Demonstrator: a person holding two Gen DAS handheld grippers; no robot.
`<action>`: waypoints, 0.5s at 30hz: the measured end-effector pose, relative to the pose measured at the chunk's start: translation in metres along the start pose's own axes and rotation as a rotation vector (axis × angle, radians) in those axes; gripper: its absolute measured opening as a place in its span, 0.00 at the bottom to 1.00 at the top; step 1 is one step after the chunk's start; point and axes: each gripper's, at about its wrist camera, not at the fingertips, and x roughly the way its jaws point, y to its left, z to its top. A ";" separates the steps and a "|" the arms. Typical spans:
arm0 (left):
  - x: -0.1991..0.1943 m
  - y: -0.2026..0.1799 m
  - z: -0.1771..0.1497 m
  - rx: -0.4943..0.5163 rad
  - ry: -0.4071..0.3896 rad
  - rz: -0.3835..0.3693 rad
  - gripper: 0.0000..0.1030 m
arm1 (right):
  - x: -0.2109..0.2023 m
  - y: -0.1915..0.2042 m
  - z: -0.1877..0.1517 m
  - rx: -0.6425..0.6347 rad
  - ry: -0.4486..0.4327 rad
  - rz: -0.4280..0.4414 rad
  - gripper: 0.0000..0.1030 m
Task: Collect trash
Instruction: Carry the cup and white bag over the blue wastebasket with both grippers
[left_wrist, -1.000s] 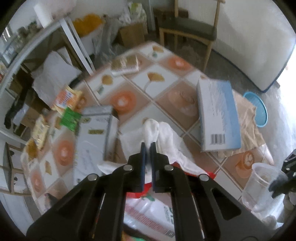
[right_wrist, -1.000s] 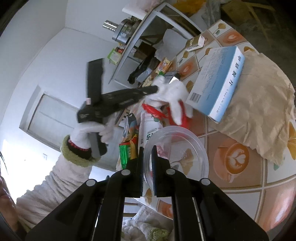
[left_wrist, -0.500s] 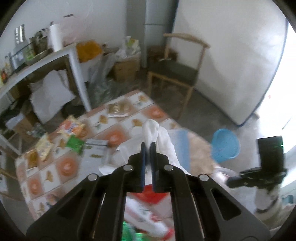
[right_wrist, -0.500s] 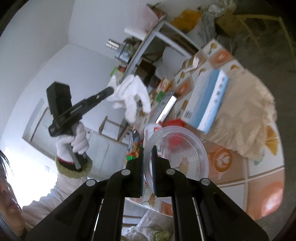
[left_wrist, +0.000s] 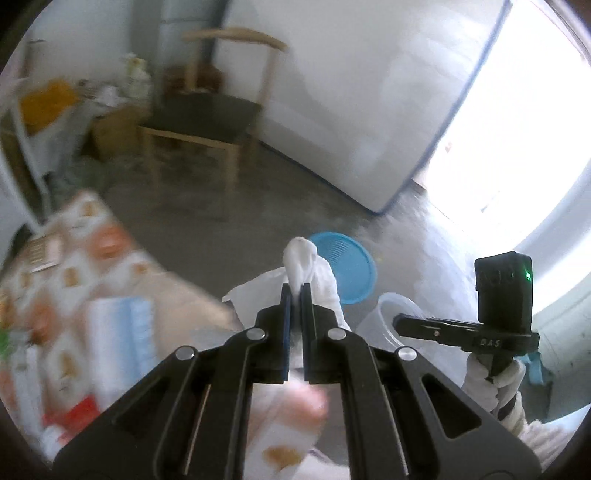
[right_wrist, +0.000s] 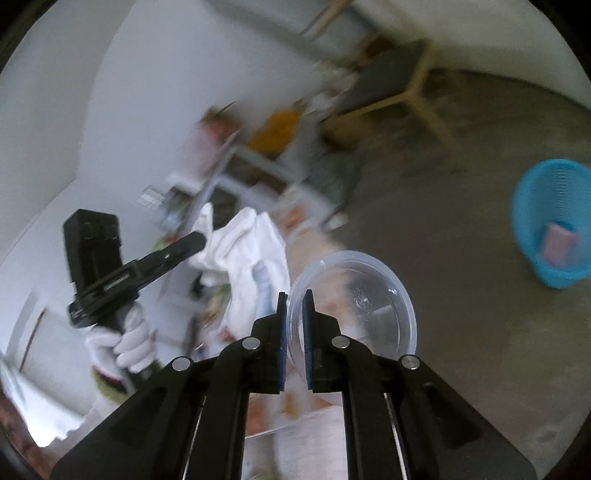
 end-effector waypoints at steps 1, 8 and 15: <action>0.021 -0.009 0.007 0.009 0.026 -0.011 0.03 | -0.008 -0.012 0.003 0.017 -0.020 -0.035 0.08; 0.185 -0.076 0.033 -0.004 0.195 -0.117 0.03 | -0.039 -0.112 0.035 0.174 -0.104 -0.233 0.08; 0.306 -0.098 0.049 -0.094 0.265 -0.210 0.15 | -0.025 -0.200 0.096 0.239 -0.125 -0.391 0.10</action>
